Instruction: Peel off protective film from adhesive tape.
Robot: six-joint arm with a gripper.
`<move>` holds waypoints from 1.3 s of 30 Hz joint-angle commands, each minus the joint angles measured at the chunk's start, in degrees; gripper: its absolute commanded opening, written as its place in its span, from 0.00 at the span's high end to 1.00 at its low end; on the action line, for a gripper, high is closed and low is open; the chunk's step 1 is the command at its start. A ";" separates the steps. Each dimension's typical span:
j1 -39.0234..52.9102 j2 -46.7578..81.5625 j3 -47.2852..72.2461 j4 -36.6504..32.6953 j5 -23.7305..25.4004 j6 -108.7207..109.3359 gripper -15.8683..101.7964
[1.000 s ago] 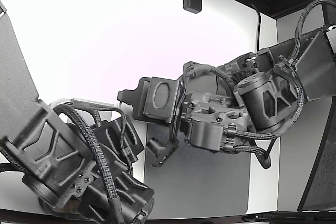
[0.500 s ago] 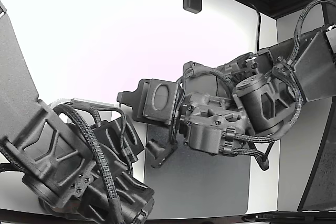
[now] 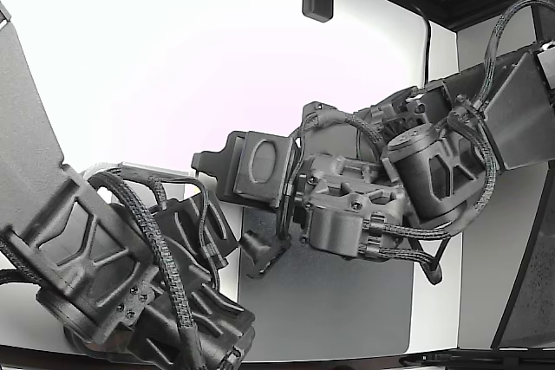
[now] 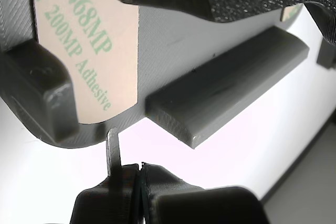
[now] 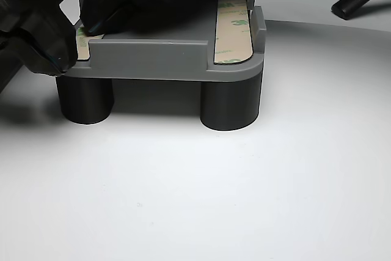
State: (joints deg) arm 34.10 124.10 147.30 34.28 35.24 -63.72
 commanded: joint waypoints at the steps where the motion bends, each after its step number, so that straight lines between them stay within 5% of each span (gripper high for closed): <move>1: -0.35 0.79 -1.93 -0.09 0.18 0.00 0.97; 39: -0.09 -1.14 -3.78 1.67 0.18 0.88 0.97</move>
State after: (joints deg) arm 34.37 122.08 145.37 36.04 35.16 -62.93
